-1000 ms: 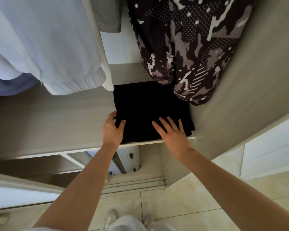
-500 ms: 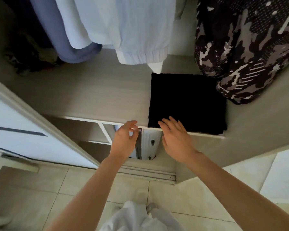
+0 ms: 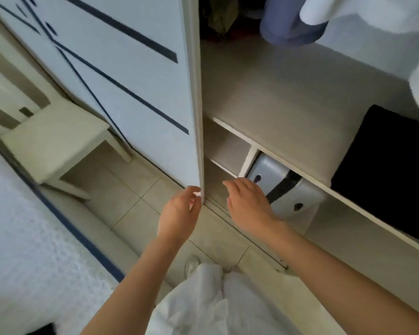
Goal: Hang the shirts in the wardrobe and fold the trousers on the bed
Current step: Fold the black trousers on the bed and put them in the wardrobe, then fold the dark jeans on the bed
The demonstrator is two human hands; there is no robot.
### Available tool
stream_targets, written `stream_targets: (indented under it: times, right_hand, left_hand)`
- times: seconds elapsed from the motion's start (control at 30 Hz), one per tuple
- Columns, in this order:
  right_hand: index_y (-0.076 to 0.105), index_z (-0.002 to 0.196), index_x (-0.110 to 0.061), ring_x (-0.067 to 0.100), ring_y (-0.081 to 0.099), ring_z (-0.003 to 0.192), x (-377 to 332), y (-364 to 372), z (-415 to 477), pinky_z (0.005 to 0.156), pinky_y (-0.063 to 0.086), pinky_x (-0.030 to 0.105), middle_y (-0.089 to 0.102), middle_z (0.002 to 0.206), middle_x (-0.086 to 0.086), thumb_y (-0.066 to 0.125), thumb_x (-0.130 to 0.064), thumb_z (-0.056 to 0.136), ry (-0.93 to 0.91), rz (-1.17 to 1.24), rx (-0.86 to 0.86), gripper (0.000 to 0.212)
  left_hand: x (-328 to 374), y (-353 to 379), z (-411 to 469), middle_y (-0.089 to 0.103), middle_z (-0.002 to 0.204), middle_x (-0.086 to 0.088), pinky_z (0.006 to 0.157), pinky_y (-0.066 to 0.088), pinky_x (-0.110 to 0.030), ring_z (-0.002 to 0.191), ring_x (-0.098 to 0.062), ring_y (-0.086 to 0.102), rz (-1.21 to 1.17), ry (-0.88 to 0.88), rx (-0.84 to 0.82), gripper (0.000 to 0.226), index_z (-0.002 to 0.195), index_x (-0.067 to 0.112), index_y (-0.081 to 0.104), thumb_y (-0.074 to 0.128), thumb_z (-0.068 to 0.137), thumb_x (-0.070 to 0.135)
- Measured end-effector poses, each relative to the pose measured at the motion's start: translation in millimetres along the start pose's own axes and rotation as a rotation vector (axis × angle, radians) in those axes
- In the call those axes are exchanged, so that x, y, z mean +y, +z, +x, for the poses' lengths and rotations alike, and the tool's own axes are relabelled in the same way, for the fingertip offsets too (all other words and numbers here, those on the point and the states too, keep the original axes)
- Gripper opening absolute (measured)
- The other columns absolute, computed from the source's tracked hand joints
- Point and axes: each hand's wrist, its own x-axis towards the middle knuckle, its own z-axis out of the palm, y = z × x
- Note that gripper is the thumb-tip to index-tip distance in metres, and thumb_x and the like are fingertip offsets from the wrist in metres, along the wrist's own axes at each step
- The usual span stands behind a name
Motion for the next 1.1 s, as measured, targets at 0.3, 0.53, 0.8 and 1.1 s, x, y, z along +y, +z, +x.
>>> stream_targets:
  times: [0.3,0.53,0.8,1.1]
  right_hand:
    - [0.049,0.126,-0.01,0.026,0.054,0.103,-44.4,26.3,32.4,0.084,0.046,0.038,0.06,0.116,0.007,0.04,-0.014,0.096,-0.401,-0.034,-0.183,0.031]
    - [0.04,0.134,-0.011,0.028,0.054,0.11,-67.9,39.8,16.7,0.086,0.048,0.042,0.057,0.124,0.009,0.041,-0.012,0.096,-0.645,-0.111,-0.317,0.038]
    - [0.045,0.128,-0.011,0.027,0.058,0.097,-123.7,69.1,-17.9,0.074,0.049,0.036,0.061,0.115,0.008,0.035,-0.017,0.1,-0.968,-0.13,-0.411,0.03]
    - [0.042,0.133,-0.01,0.025,0.052,0.111,-230.6,112.7,-61.4,0.088,0.047,0.036,0.056,0.126,0.008,0.035,-0.012,0.099,-1.221,-0.221,-0.583,0.035]
  left_hand:
    - [-45.7,-8.3,-75.8,0.062,0.088,0.009,0.075,0.056,-0.034,0.082,-0.011,0.062,-0.048,-0.369,0.284,0.022,0.119,0.021,0.062,0.052,0.099,0.026]
    - [-44.8,30.1,-155.2,0.064,0.085,0.008,0.07,0.054,-0.033,0.079,-0.012,0.06,-0.14,-0.719,0.538,0.022,0.117,0.02,0.062,0.052,0.099,0.026]
    - [-52.3,53.0,-250.2,0.064,0.089,0.006,0.075,0.054,-0.034,0.082,-0.015,0.062,-0.201,-1.06,0.669,0.025,0.121,0.02,0.06,0.049,0.099,0.025]
    - [-99.0,62.8,-341.6,0.069,0.101,0.004,0.071,0.054,-0.035,0.085,-0.014,0.062,-0.256,-1.382,0.747,0.026,0.124,0.022,0.057,0.049,0.1,0.026]
